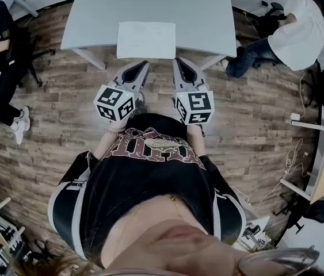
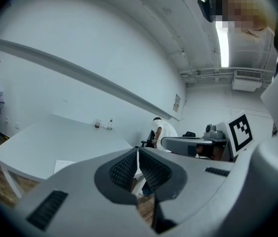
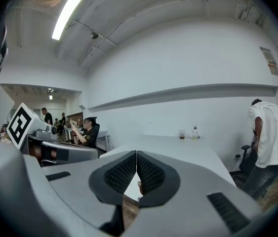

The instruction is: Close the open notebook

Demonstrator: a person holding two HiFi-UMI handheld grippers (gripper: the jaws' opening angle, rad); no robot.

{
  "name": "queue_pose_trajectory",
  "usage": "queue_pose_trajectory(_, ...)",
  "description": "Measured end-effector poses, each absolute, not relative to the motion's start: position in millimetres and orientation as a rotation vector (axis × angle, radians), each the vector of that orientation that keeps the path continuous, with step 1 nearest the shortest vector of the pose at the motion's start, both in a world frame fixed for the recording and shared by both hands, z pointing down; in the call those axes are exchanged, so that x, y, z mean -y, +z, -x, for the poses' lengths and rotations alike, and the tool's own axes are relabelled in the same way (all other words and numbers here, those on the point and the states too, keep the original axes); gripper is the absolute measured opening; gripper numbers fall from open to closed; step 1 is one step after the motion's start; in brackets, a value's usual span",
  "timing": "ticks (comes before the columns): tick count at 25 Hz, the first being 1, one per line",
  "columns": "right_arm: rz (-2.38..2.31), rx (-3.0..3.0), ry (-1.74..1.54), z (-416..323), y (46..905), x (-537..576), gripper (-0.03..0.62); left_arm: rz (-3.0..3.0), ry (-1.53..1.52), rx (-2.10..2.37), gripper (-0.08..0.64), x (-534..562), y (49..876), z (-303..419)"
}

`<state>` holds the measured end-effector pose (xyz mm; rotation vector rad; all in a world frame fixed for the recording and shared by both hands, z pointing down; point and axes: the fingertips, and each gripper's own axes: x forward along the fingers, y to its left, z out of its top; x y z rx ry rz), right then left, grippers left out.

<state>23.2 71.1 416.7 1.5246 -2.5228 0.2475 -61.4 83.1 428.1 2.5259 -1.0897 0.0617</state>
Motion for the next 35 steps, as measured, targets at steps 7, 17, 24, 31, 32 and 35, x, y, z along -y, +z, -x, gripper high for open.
queue_pose_trajectory(7, -1.553, 2.500, 0.273, -13.4, 423.3, -30.2, 0.020, -2.536, 0.073, 1.053, 0.043, -38.8, 431.3, 72.1)
queue_pose_trajectory(17, -1.564, 2.447, 0.299, 18.4, 441.9, 15.3, 0.020, -2.541, 0.091, 0.975, 0.044, 4.3, 445.8, 97.8)
queue_pose_trajectory(24, -1.592, 2.394, 0.283, 20.4, 450.0, 35.2, 0.020, -2.543, 0.100, 0.958, 0.044, 27.6, 455.0, 113.8)
queue_pose_trajectory(31, -1.572, 2.372, 0.298, 5.5, 455.4, 56.6, 0.020, -2.521, 0.128, 0.980, 0.044, 48.6, 461.3, 112.0)
queue_pose_trajectory(32, -1.564, 2.373, 0.297, 1.8, 456.4, 60.3, 0.020, -2.515, 0.133, 0.988, 0.044, 50.9, 463.1, 110.0)
queue_pose_trajectory(35, -1.541, 2.382, 0.297, -8.0, 458.7, 74.6, 0.020, -2.496, 0.145, 1.015, 0.044, 61.4, 467.9, 104.1)
